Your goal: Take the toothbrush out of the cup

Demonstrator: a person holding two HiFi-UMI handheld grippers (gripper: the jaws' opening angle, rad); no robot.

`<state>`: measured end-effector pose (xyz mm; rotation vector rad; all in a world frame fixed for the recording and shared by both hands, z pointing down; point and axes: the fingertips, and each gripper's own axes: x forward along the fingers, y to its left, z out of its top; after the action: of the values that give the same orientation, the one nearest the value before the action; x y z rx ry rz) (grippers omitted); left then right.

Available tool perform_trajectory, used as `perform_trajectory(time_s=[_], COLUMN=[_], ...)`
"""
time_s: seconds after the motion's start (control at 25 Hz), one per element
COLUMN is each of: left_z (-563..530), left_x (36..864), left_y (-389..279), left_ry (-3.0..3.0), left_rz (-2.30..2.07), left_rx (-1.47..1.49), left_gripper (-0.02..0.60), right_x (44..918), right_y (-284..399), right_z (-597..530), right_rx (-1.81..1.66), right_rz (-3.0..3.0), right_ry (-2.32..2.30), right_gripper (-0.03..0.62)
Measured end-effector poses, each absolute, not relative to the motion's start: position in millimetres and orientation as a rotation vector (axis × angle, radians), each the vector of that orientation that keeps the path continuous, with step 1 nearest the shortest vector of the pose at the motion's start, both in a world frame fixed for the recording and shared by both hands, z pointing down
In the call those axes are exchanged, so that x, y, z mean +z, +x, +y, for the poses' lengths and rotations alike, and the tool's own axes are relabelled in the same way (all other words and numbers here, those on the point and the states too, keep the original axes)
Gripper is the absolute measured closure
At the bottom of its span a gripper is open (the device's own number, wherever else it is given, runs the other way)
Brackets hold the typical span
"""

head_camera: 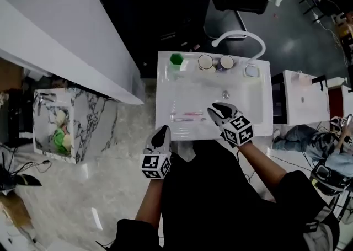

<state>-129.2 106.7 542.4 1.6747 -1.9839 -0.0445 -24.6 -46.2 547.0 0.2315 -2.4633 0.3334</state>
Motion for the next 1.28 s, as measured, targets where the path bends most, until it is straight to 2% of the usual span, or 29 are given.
perform_trajectory(time_s=[0.28,0.36,0.56,0.92,1.28], left_z=[71,63,55,44,35], left_x=[480,467,446,415,410], left_y=[-146,-139,-96,-17,60], left_ry=[1.914,1.957,1.999,1.932,1.872], left_rz=[-1.975,-1.935,-1.916,-2.101,-2.228], left_rx=[-0.073,-0.079,-0.07,-0.079,-0.052], left_gripper=[0.551,0.551,0.551,0.551,0.551], right_x=[506,491,456,410,400], right_y=[55,77,138,235,319], right_z=[-24,-18,-27,-78,-99], right_rx=[0.503,0.53,0.518,0.316,0.194], right_rz=[-2.467,-2.48,-2.542,-2.695,-2.757], right_ry=[0.765,0.869,1.044,1.058,1.003], right_gripper=[0.512,0.563,0.592,0.592,0.594])
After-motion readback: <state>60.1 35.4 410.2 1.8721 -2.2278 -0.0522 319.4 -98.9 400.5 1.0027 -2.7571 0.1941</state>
